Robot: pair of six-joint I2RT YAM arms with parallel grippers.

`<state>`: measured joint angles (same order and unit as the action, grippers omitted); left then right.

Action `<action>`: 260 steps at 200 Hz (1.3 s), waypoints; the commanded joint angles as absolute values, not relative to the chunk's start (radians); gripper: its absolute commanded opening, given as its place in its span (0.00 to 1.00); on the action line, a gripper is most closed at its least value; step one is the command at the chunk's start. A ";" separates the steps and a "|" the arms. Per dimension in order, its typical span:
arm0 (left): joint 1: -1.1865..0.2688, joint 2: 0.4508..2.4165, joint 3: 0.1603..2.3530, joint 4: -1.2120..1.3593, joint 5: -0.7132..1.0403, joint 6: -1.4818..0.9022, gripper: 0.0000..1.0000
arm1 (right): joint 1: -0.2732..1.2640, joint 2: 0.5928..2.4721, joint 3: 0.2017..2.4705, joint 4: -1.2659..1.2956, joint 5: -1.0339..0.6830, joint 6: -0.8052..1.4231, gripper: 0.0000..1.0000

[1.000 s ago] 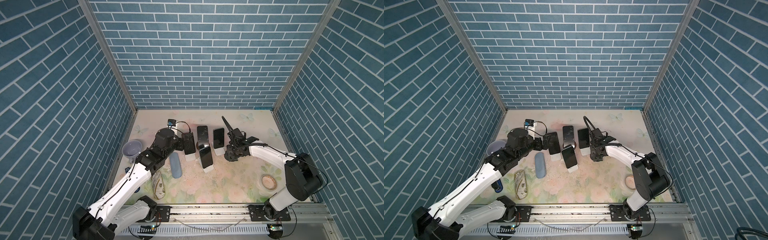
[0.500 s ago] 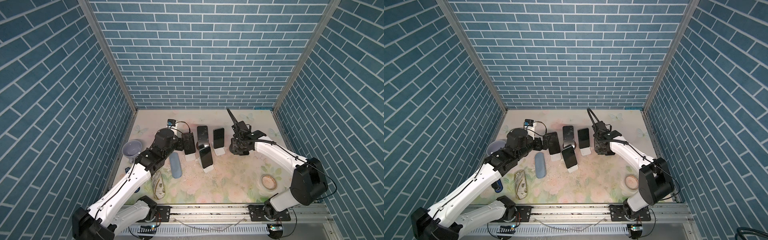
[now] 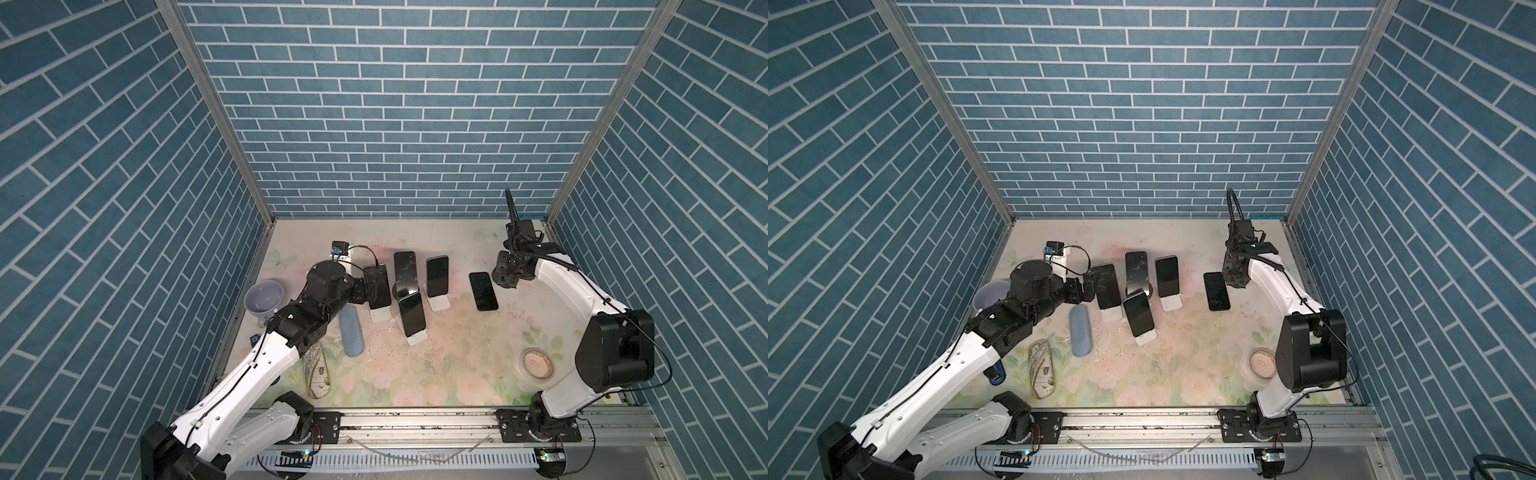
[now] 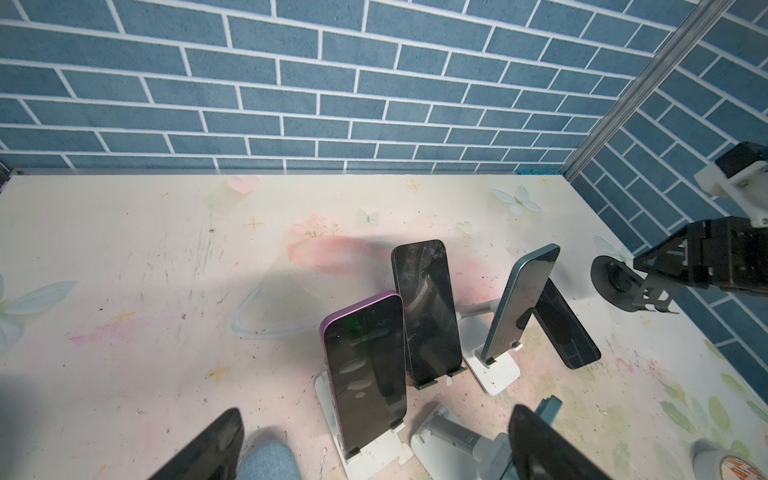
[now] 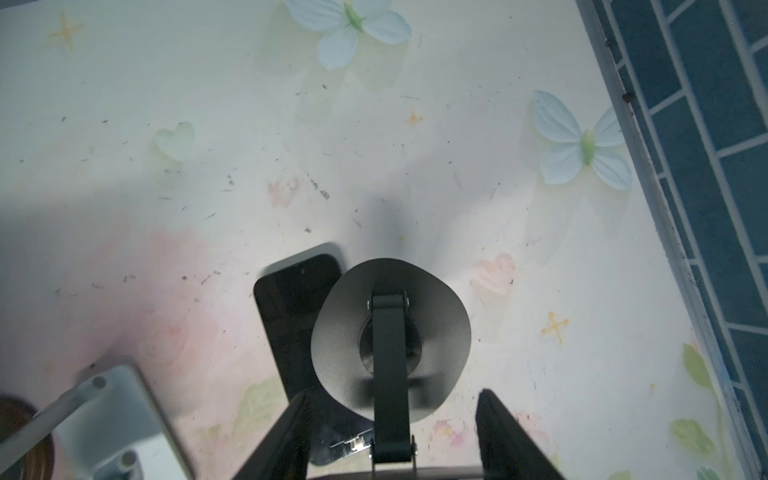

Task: Remove the phone from the phone stand
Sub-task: 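Lift the round black stand and set it beside the black phone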

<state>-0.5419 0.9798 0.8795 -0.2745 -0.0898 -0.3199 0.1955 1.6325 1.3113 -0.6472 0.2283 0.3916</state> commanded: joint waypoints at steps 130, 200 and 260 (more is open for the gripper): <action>-0.548 0.949 0.880 -0.319 -0.120 -0.328 1.00 | 0.121 1.853 1.365 -0.586 0.263 0.501 0.56; -0.549 0.954 0.895 -0.339 -0.117 -0.339 1.00 | 0.122 1.841 1.350 -0.597 0.256 0.492 0.83; -0.548 0.968 0.926 -0.402 -0.122 -0.357 1.00 | 0.123 1.701 1.332 -0.613 0.213 0.456 0.88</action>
